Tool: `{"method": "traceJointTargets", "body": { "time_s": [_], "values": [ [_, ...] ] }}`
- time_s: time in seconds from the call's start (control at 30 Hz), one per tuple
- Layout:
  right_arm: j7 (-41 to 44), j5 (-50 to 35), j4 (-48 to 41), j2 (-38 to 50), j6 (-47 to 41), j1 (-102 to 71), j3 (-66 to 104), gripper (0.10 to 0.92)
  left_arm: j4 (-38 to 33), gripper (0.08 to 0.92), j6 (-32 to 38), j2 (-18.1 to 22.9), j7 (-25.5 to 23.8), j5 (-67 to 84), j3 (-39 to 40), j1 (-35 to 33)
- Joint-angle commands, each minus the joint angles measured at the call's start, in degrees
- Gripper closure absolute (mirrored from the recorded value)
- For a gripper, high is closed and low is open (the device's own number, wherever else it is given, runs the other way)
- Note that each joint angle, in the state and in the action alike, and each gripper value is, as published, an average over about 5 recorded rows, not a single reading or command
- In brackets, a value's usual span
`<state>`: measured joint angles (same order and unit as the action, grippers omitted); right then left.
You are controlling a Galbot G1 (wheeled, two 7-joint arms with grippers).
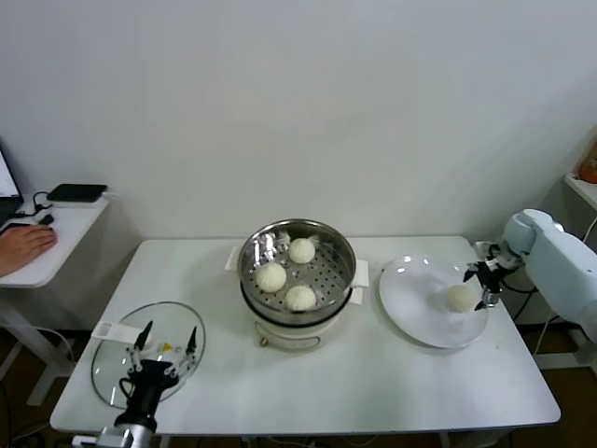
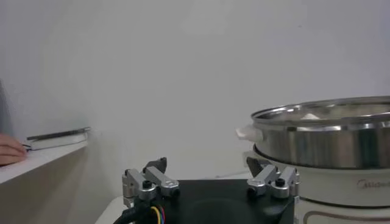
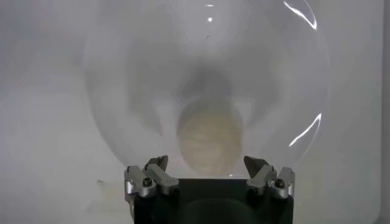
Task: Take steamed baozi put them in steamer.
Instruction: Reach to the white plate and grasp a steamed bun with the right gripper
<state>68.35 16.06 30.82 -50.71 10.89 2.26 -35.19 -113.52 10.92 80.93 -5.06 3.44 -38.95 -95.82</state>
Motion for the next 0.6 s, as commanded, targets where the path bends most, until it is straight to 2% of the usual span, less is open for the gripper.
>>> {"method": "traceJointTargets", "body": {
  "time_s": [0.03, 0.6],
  "values": [
    [-1.32, 1.72, -4.74, -3.66, 0.05, -1.36, 3.04, 0.203, 0.29, 0.177, 0.16, 0.10, 0.00, 0.01, -0.08, -0.14],
    [-1.49, 4.72, -6.73, -5.07, -0.05, -1.71, 5.88, 0.203, 0.53, 0.177, 0.56, -0.01, 0.01, 0.11, -0.34, -0.49]
  ]
}}
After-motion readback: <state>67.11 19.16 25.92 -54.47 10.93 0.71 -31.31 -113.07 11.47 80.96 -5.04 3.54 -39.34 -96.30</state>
